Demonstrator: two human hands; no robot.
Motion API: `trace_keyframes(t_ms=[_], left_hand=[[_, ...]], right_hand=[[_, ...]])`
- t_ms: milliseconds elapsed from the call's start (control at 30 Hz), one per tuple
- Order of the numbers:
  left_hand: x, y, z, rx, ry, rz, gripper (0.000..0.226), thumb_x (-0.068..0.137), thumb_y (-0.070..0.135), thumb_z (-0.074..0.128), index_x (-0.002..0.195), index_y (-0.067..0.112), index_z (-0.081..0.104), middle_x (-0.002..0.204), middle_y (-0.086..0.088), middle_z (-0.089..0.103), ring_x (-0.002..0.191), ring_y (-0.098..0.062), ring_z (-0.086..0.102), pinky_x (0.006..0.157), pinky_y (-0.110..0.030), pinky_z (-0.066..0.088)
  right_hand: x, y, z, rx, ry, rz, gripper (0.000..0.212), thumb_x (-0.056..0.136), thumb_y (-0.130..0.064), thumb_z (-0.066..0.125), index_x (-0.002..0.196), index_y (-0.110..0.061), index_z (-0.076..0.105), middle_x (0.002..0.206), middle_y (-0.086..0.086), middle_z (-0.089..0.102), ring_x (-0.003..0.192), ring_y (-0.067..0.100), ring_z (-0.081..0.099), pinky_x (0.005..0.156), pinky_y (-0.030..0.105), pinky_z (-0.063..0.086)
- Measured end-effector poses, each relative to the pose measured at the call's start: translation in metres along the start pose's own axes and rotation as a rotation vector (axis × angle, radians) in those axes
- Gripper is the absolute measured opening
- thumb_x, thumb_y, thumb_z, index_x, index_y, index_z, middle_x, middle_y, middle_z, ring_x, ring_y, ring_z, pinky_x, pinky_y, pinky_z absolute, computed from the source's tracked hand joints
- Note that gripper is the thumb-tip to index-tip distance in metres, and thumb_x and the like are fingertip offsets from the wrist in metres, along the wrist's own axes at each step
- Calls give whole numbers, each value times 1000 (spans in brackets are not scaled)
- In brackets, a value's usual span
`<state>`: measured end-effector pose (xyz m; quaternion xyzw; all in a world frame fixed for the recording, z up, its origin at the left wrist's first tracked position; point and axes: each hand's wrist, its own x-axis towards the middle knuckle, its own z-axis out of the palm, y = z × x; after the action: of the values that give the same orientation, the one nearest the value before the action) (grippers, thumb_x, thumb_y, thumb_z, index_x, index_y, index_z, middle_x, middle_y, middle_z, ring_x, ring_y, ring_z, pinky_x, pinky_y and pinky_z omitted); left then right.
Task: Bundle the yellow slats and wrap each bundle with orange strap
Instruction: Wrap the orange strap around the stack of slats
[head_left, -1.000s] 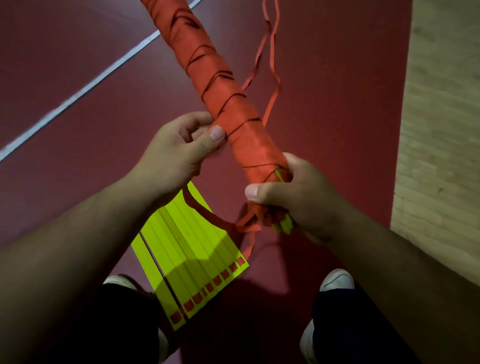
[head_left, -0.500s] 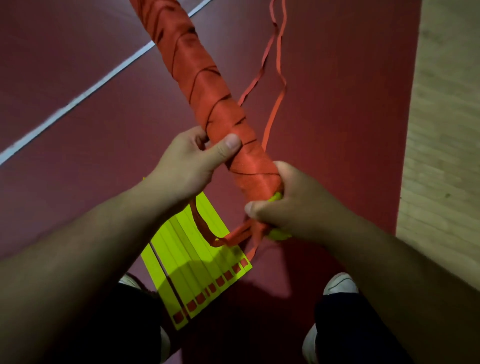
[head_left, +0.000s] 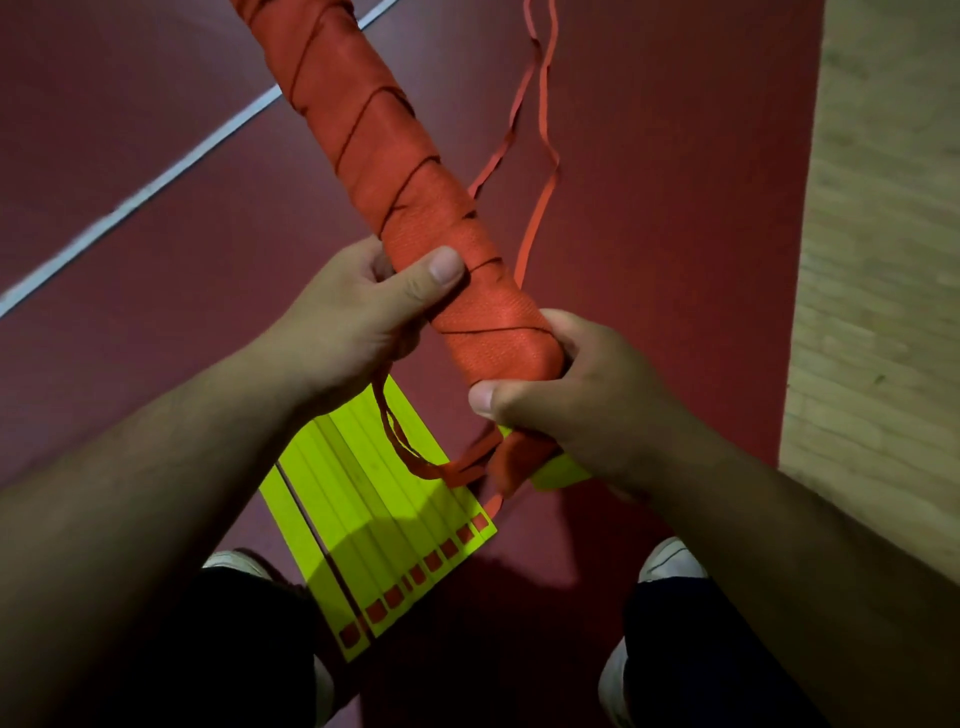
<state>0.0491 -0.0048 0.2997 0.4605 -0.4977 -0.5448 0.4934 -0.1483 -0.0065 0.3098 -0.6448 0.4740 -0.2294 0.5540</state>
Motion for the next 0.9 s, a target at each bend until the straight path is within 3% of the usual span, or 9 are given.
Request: trace_keyframes(t_ms=[100, 200, 267, 400, 533, 600, 667, 733, 900], left_hand=[[-3, 3, 5, -9, 40, 25, 41, 78, 51, 77, 72, 19, 53, 62, -9, 33, 53, -25, 19, 50, -39, 13], [-3, 1, 11, 48, 103, -2, 35, 96, 15, 58, 62, 20, 51, 44, 12, 48, 38, -2, 41, 41, -13, 30], [-3, 0, 12, 82, 117, -31, 42, 98, 5, 52, 60, 20, 49, 38, 14, 49, 36, 7, 45, 42, -4, 33], [-6, -4, 4, 142, 124, -116, 54, 96, 9, 57, 43, 19, 59, 38, 14, 48, 34, 6, 44, 40, -4, 32], [-11, -12, 7, 212, 81, -170, 27, 93, 10, 64, 69, 18, 56, 40, 15, 51, 35, 6, 45, 41, -4, 32], [-12, -20, 8, 256, 43, -179, 13, 86, 20, 75, 82, 11, 66, 60, 13, 69, 53, 4, 62, 56, -11, 48], [-11, -32, 8, 312, 12, -207, 39, 75, 35, 86, 100, 10, 71, 92, -1, 78, 86, -18, 75, 80, -37, 60], [-15, -36, 13, 364, -18, -207, 50, 65, 45, 85, 102, 15, 72, 99, -7, 77, 96, -31, 73, 86, -53, 58], [-25, -46, 37, 642, -108, -159, 56, 54, 63, 78, 92, 23, 65, 83, 4, 73, 78, -16, 70, 74, -44, 57]], right_hand=[[0, 0, -2, -35, -104, 5, 32, 69, -32, 81, 93, -19, 64, 72, 4, 65, 64, 23, 65, 56, 39, 54], [4, -3, -17, -151, -153, 62, 54, 62, -48, 88, 103, -25, 62, 83, 2, 73, 73, 17, 72, 63, 38, 58], [11, 0, -30, -207, -27, 77, 67, 56, -67, 81, 107, -27, 62, 83, -6, 72, 74, 9, 69, 68, 33, 55], [23, 9, -38, -101, 266, 59, 44, 81, -63, 57, 89, -22, 67, 82, -1, 73, 77, 15, 70, 78, 42, 55], [28, 10, -31, -171, 308, 73, 48, 79, -64, 47, 84, -21, 69, 84, -4, 74, 86, 18, 69, 87, 49, 54], [27, 9, -30, -186, 312, 77, 46, 80, -64, 48, 86, -23, 69, 89, -5, 73, 90, 16, 68, 88, 48, 54], [25, 8, -31, -181, 307, 85, 46, 83, -65, 49, 92, -25, 70, 95, -8, 72, 95, 13, 66, 90, 46, 54], [24, 8, -32, -151, 305, 100, 56, 77, -73, 50, 101, -26, 70, 102, -9, 71, 100, 11, 66, 93, 43, 53], [26, 5, -25, 32, 309, 114, 92, 54, -81, 61, 126, -24, 60, 112, -5, 71, 103, 12, 67, 96, 41, 53]])
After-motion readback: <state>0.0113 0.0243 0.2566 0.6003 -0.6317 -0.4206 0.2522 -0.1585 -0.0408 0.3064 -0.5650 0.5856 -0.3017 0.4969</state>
